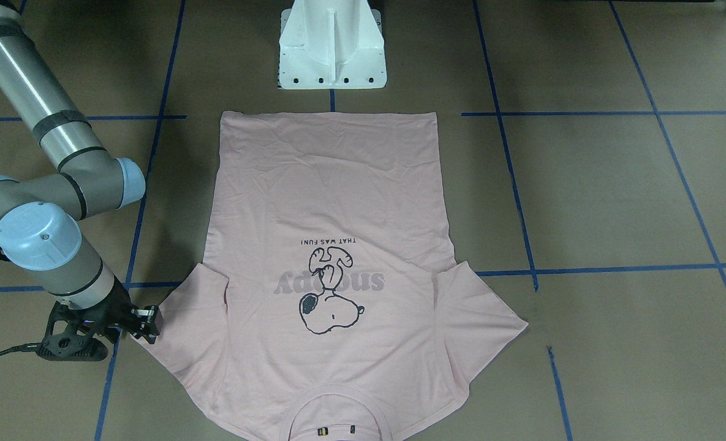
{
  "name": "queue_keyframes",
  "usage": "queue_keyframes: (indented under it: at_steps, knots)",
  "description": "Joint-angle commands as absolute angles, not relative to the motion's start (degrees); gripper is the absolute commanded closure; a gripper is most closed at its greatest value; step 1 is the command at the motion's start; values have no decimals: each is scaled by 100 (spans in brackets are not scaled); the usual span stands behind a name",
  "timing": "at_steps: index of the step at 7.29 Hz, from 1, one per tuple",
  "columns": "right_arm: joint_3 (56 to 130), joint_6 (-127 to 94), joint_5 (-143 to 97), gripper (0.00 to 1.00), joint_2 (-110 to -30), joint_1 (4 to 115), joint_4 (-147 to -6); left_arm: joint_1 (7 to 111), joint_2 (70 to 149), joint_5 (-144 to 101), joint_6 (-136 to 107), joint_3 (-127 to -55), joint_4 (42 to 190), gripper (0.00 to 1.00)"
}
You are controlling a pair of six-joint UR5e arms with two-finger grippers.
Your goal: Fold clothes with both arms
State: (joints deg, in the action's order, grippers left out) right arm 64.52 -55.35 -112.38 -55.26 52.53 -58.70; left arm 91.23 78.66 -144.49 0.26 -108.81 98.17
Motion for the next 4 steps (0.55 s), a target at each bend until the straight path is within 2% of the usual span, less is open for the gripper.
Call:
queue_keyframes:
  at_steps: [1,3,4]
  knots:
    - [6416,-5537,-11232,39,-5528,5230,-5880,9123,7866,-14449,26,-10881,9817,0]
    - [6390,-5546,-11232,66,-5528,5229,-5880,9123,7866,-14449,26,-10881,9817,0]
    - [6390,-5555,-11232,94,-5528,5229,-5880,9123,7866,-14449,26,-10881,9817,0]
